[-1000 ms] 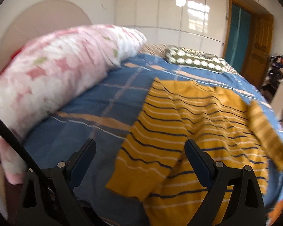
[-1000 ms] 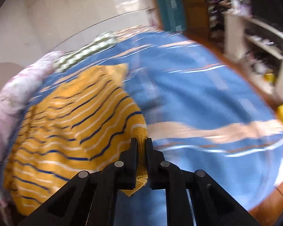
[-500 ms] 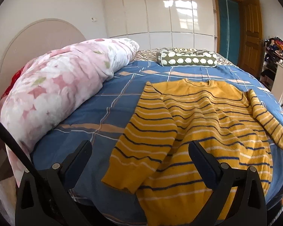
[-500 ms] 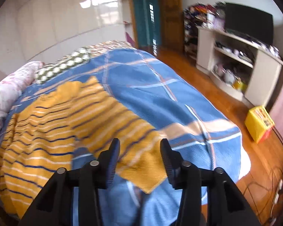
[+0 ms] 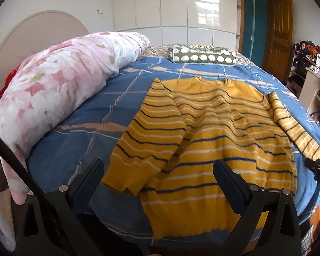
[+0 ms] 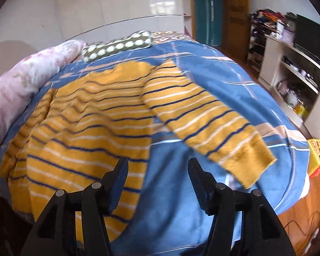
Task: Fold small clothes
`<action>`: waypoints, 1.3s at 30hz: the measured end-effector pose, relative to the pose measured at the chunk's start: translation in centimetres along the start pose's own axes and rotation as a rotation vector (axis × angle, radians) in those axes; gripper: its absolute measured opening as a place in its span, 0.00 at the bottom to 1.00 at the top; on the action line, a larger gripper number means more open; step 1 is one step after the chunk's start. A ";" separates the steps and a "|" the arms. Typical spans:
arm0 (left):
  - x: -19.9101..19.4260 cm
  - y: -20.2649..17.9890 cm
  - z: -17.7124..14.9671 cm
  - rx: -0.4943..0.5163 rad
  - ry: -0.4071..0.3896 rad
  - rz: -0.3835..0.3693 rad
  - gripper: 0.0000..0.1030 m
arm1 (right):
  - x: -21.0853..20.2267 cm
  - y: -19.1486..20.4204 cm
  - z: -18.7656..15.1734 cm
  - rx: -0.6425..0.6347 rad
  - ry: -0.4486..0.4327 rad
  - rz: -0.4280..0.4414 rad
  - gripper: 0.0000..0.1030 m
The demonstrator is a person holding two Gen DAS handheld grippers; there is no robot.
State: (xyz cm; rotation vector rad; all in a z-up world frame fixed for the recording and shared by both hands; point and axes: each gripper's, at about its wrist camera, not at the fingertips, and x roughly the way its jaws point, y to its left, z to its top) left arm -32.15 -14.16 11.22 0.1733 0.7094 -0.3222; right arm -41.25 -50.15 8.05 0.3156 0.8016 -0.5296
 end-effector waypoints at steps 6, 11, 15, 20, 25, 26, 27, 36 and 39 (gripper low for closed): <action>0.6 -1.3 -0.9 0.023 0.044 -0.033 0.98 | 0.8 1.7 -0.8 -0.036 0.026 0.018 0.67; 0.6 -1.9 -1.3 0.036 0.062 -0.049 0.98 | 1.1 2.5 -1.0 -0.044 0.034 0.019 0.67; 0.1 -2.2 -1.5 0.042 0.063 -0.062 0.98 | 0.7 3.1 -1.1 -0.052 0.037 0.013 0.67; -1.3 -2.2 -1.7 0.027 0.055 -0.080 0.98 | -0.6 3.8 -1.5 -0.069 0.026 0.010 0.69; -2.2 -2.3 -1.6 0.011 0.051 -0.100 0.98 | -1.8 4.8 -2.1 -0.103 0.017 0.012 0.73; -2.3 -2.4 -1.5 0.011 0.050 -0.102 0.98 | -1.9 5.0 -2.2 -0.108 0.016 0.012 0.73; -2.4 -2.5 -1.5 0.011 0.051 -0.107 0.98 | -2.0 5.1 -2.4 -0.113 0.016 0.011 0.73; -1.9 -2.2 -1.7 -0.009 0.077 -0.120 0.98 | -1.7 5.9 -2.8 -0.125 0.029 0.006 0.74; -1.5 -1.7 -1.9 -0.024 0.082 -0.126 0.98 | -1.7 6.3 -2.8 -0.133 0.031 0.002 0.74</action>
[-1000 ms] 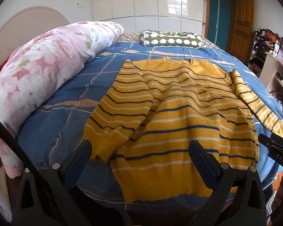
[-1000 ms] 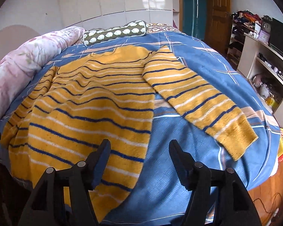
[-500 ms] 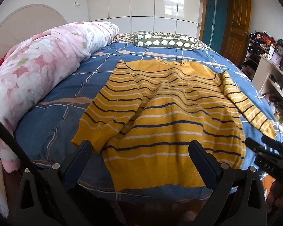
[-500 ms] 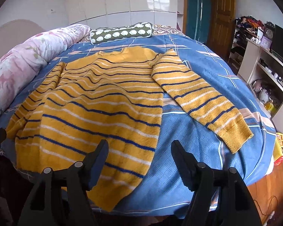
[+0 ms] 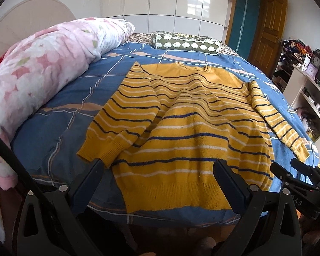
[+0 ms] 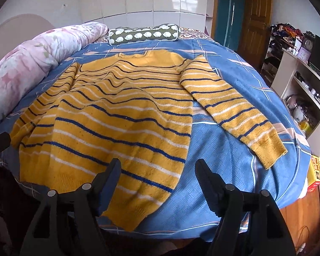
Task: Fold small clothes
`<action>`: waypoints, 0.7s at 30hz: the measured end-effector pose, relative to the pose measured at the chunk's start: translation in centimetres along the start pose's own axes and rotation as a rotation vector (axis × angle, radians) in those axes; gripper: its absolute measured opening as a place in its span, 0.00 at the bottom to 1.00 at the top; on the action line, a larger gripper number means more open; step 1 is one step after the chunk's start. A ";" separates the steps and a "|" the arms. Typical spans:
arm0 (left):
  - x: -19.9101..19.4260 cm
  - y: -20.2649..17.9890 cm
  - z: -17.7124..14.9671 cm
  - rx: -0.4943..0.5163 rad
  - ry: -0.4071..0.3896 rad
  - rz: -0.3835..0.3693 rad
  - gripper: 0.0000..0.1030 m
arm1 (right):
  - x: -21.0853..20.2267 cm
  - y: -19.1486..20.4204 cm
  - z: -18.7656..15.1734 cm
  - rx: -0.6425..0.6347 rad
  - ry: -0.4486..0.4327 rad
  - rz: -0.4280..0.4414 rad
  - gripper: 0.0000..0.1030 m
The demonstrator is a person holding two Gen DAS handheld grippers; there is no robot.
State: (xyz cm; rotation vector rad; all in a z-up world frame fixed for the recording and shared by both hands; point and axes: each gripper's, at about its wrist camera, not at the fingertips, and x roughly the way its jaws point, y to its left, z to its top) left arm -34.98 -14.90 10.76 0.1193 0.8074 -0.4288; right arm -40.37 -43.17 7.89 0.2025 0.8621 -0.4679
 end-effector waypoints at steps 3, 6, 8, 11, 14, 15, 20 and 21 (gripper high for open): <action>0.3 0.3 -0.1 0.004 0.005 -0.011 0.98 | -0.1 0.5 -0.1 -0.016 -0.002 -0.003 0.74; 0.8 0.8 -0.2 0.007 0.023 -0.029 0.86 | 0.0 1.0 -0.1 -0.034 0.003 -0.002 0.74; 1.3 1.7 0.0 -0.007 0.038 -0.022 0.71 | 0.2 1.3 -0.1 -0.045 0.010 -0.002 0.74; 2.8 5.1 0.7 -0.072 0.078 -0.019 0.61 | 0.4 1.5 -0.3 -0.055 0.017 -0.004 0.74; 4.7 9.4 1.4 -0.150 0.086 0.028 0.61 | 0.6 1.4 -0.3 -0.050 0.020 -0.006 0.74; 5.8 11.0 1.6 -0.171 0.093 0.048 0.61 | 0.7 1.4 -0.4 -0.048 0.024 -0.005 0.74; 10.1 13.4 1.5 -0.183 0.197 -0.084 0.61 | 1.4 1.5 -0.6 -0.049 0.047 0.005 0.74; 10.5 13.0 1.6 -0.158 0.187 -0.084 0.61 | 1.5 1.6 -0.7 -0.051 0.048 0.007 0.74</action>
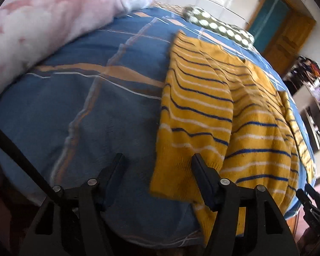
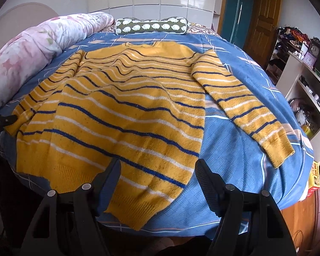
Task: Fold small clothes
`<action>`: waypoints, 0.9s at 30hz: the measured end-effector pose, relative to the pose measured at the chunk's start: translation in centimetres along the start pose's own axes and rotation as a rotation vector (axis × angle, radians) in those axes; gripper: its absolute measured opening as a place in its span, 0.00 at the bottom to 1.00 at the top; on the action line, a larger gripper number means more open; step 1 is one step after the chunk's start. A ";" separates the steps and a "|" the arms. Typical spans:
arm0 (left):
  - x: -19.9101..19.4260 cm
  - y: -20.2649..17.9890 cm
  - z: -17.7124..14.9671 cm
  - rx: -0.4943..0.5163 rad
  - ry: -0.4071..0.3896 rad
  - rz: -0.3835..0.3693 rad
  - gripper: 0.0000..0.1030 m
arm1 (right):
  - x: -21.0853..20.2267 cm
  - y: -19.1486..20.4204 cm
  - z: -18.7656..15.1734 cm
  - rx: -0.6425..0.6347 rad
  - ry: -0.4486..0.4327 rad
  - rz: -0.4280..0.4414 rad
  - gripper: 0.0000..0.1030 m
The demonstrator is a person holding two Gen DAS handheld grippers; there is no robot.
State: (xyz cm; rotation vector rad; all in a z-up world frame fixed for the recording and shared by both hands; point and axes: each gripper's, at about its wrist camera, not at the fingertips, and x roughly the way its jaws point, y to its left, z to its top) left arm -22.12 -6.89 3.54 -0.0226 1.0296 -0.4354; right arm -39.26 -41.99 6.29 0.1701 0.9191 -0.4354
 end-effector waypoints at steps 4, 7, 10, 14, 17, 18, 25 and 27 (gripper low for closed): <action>1.0 -0.7 1.1 0.023 0.008 0.023 0.06 | 0.0 0.0 -0.2 -0.006 -0.002 0.000 0.74; 0.4 0.7 3.3 -0.028 0.003 0.092 0.04 | 0.0 -0.1 -0.2 -0.006 -0.010 -0.012 0.74; -1.6 3.2 6.1 -0.051 -0.071 0.270 0.04 | -0.2 -0.6 -0.3 0.006 -0.022 -0.018 0.74; -4.8 7.2 11.2 -0.089 -0.150 0.486 0.04 | 0.1 -1.0 -0.4 0.024 -0.021 -0.014 0.74; -6.6 8.9 14.6 -0.104 -0.187 0.572 0.04 | 0.4 -0.8 -0.5 0.020 -0.017 -0.005 0.74; -6.8 9.1 15.3 -0.112 -0.189 0.581 0.04 | 0.4 -0.6 -0.6 0.015 -0.018 -0.002 0.74; -7.3 2.4 17.1 0.007 -0.199 0.484 0.04 | -0.2 -1.2 -0.5 0.026 -0.068 0.028 0.74; -6.6 -1.3 17.7 0.053 -0.178 0.390 0.04 | -0.3 -1.9 -0.4 0.049 -0.085 0.035 0.74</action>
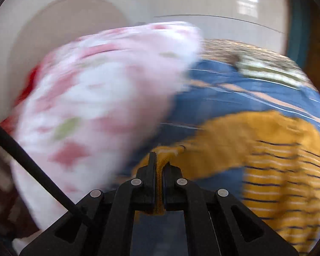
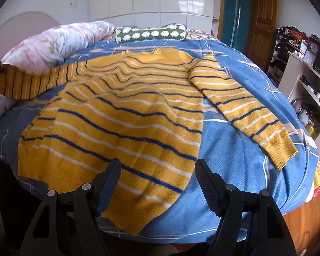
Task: Fold small clothes
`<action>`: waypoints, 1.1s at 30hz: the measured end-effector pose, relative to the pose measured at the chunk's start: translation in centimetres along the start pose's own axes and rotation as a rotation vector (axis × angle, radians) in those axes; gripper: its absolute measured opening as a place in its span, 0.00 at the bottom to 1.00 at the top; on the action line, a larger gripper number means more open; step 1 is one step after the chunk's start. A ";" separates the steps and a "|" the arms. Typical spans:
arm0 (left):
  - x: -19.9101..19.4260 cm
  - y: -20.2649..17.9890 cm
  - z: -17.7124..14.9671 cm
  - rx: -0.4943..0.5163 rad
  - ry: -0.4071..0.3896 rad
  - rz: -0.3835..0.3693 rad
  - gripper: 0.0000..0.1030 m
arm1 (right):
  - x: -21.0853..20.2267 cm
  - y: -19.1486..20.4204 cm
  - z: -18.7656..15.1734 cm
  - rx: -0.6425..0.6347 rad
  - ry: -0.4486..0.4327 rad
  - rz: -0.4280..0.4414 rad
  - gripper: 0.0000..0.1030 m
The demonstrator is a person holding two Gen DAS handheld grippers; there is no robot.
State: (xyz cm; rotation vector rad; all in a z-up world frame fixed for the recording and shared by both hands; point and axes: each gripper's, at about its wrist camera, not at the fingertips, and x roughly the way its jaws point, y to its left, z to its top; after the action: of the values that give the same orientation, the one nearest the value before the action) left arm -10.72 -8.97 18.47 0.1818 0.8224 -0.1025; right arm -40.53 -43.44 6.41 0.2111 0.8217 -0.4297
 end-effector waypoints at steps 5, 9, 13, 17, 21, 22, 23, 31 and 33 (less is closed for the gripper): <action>-1.5 -13.2 1.3 0.117 0.064 -0.286 0.04 | -0.5 -2.5 -0.3 0.079 -0.037 0.009 0.74; -2.4 -24.8 0.6 0.208 0.147 -0.505 0.04 | -0.4 -5.4 -1.0 0.168 -0.037 0.016 0.74; -3.4 -34.9 -1.3 0.331 0.184 -0.617 0.14 | 0.0 -7.8 -1.8 0.231 -0.022 0.004 0.74; -4.0 -37.2 -3.0 0.352 0.192 -0.677 0.45 | -0.3 -9.8 -2.4 0.270 -0.026 -0.008 0.74; -5.1 -33.5 -3.8 0.360 0.138 -0.656 0.53 | -0.2 -10.8 -2.2 0.289 -0.031 -0.010 0.74; -5.3 -31.5 -4.1 0.352 0.120 -0.631 0.60 | 0.0 -10.9 -2.1 0.288 -0.032 -0.005 0.74; -5.3 -29.7 -4.4 0.342 0.102 -0.603 0.63 | 0.1 -10.8 -1.7 0.284 -0.034 0.006 0.74; -1.6 -12.8 -10.3 0.163 0.077 -0.329 0.69 | 1.2 -8.7 2.5 0.226 -0.060 0.117 0.74; -0.2 -10.1 -12.1 0.097 0.125 -0.336 0.69 | 1.8 -8.0 2.9 0.227 -0.039 0.142 0.74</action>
State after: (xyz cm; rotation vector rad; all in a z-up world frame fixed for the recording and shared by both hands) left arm -21.14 -16.43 9.37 0.1411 0.9688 -0.4512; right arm -41.09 -52.14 6.86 0.4674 0.7143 -0.3912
